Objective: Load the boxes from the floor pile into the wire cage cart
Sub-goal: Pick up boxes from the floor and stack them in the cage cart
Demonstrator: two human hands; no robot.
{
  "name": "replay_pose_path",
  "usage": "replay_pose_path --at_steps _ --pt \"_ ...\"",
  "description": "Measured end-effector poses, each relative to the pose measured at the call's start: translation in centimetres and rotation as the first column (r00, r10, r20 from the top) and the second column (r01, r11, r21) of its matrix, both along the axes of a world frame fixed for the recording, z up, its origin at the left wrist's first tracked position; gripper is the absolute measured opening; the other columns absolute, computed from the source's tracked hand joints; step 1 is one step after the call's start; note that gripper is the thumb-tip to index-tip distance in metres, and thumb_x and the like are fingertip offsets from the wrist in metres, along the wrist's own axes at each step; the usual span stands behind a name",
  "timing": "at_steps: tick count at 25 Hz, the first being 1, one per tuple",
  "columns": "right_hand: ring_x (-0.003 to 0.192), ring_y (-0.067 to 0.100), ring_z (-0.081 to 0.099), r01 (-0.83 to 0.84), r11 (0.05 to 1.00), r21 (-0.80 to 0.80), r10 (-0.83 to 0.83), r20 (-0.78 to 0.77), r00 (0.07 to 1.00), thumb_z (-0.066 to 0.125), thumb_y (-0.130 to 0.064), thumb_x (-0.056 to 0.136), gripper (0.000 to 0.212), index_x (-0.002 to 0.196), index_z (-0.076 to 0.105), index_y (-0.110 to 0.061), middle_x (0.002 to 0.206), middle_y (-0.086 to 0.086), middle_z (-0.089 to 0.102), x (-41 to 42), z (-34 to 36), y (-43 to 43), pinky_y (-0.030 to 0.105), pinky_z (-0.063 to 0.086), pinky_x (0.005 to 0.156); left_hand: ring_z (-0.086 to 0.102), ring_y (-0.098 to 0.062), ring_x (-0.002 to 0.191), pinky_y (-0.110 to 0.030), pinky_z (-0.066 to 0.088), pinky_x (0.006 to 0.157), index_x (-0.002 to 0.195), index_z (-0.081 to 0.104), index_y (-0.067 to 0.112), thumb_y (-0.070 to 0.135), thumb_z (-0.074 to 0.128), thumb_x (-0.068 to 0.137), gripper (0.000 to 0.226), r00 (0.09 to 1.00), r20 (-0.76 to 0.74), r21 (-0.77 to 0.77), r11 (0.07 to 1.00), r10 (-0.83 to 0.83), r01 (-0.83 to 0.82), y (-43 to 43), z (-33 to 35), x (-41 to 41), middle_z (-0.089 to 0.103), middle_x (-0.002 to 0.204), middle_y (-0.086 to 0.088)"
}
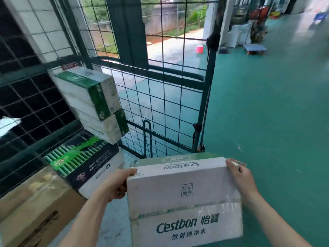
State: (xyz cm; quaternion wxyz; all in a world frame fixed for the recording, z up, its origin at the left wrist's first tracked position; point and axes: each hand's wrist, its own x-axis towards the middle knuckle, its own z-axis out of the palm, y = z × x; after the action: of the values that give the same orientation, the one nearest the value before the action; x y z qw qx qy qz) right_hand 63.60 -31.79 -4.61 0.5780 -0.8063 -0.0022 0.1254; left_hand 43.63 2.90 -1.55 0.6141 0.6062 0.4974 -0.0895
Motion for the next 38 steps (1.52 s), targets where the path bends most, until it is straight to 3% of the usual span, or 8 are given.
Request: replay_pose_path --at_steps 4,9,13,16,19,24,31,38 --pt "0.108 0.044 0.056 -0.176 0.984 -0.014 0.175 -0.075 0.982 0.057 -0.058 0.095 0.072 0.115 0.06 0.011 0.118 0.031 0.058 0.2 0.4 5.8 0.055 0.044 0.098 0.023 -0.011 0.042 -0.017 0.017 0.045 0.067 0.046 0.018 0.033 0.055 0.103 0.04 0.983 0.028 0.012 0.984 0.179 -0.18 0.9 0.4 -4.6 0.034 0.045 0.001" --pt "0.092 0.03 0.054 -0.379 0.925 -0.016 0.373 -0.134 0.918 0.053 -0.052 0.099 0.059 0.108 0.06 0.006 0.103 0.019 0.057 -0.4 0.8 14.8 0.039 0.033 0.076 0.041 -0.017 0.045 -0.022 0.031 0.051 0.082 0.064 0.011 0.031 0.06 0.099 0.026 0.897 0.163 0.078 0.901 0.411 -0.427 4.0 0.5 -10.7 0.05 0.053 -0.009" --pt "0.101 0.021 0.054 -0.482 0.876 0.025 0.482 -0.094 0.871 0.052 -0.061 0.093 0.052 0.119 0.054 -0.016 0.111 0.001 0.057 -4.2 2.1 22.3 0.037 0.039 0.088 0.07 -0.041 0.088 -0.049 0.052 0.089 0.092 0.074 0.002 0.048 0.076 0.069 0.052 0.766 0.307 0.097 0.782 0.565 -0.616 9.0 -2.6 -14.9 0.074 0.095 -0.024" --pt "0.108 0.033 0.061 -0.615 0.787 0.048 0.617 -0.104 0.78 0.053 -0.056 0.097 0.057 0.115 0.064 -0.003 0.119 0.013 0.067 -10.1 2.5 29.4 0.035 0.043 0.087 0.044 -0.027 0.062 -0.036 0.038 0.067 0.07 0.056 0.009 0.04 0.07 0.086 0.037 0.672 0.38 0.169 0.667 0.635 -0.726 10.2 -0.2 -17.2 0.046 0.057 -0.011" --pt "0.096 0.03 0.07 -0.751 0.655 0.077 0.749 -0.197 0.633 0.054 -0.063 0.092 0.065 0.101 0.069 0.0 0.103 0.014 0.074 -15.7 3.4 35.1 0.043 0.054 0.089 0.03 -0.021 0.062 -0.038 0.024 0.064 0.061 0.038 0.016 0.025 0.057 0.1 0.044 0.667 0.423 0.286 0.607 0.614 -0.741 10.9 1.6 -18.1 0.03 0.055 -0.002" --pt "0.104 0.025 0.066 -0.829 0.549 0.112 0.823 -0.247 0.512 0.054 -0.069 0.091 0.048 0.098 0.065 -0.023 0.112 -0.001 0.071 -25.8 6.6 46.2 0.046 0.061 0.082 0.027 -0.017 0.052 -0.036 0.024 0.062 0.055 0.032 0.019 0.025 0.054 0.101 0.052 0.581 0.468 0.323 0.483 0.666 -0.814 16.6 2.5 -24.4 0.029 0.05 0.002" --pt "0.082 0.025 0.05 -0.933 0.355 0.059 0.93 -0.123 0.346 0.066 -0.039 0.096 0.037 0.086 0.047 -0.009 0.088 0.009 0.047 -39.8 8.4 59.9 0.04 0.049 0.068 0.031 -0.02 0.053 -0.036 0.023 0.057 0.055 0.036 0.013 0.024 0.052 0.103 0.052 0.477 0.533 0.379 0.307 0.698 -0.873 23.8 2.4 -35.1 0.033 0.053 -0.004" --pt "0.114 0.022 0.064 -0.985 0.17 0.009 0.984 -0.047 0.169 0.064 -0.019 0.093 0.031 0.121 0.051 -0.02 0.126 -0.002 0.062 -50.3 5.1 68.4 0.048 0.054 0.1 0.05 -0.023 0.058 -0.031 0.035 0.053 0.059 0.054 0.008 0.028 0.048 0.105 0.051 0.303 0.515 0.35 0.126 0.802 -0.928 28.9 0.3 -43.2 0.056 0.06 -0.007"
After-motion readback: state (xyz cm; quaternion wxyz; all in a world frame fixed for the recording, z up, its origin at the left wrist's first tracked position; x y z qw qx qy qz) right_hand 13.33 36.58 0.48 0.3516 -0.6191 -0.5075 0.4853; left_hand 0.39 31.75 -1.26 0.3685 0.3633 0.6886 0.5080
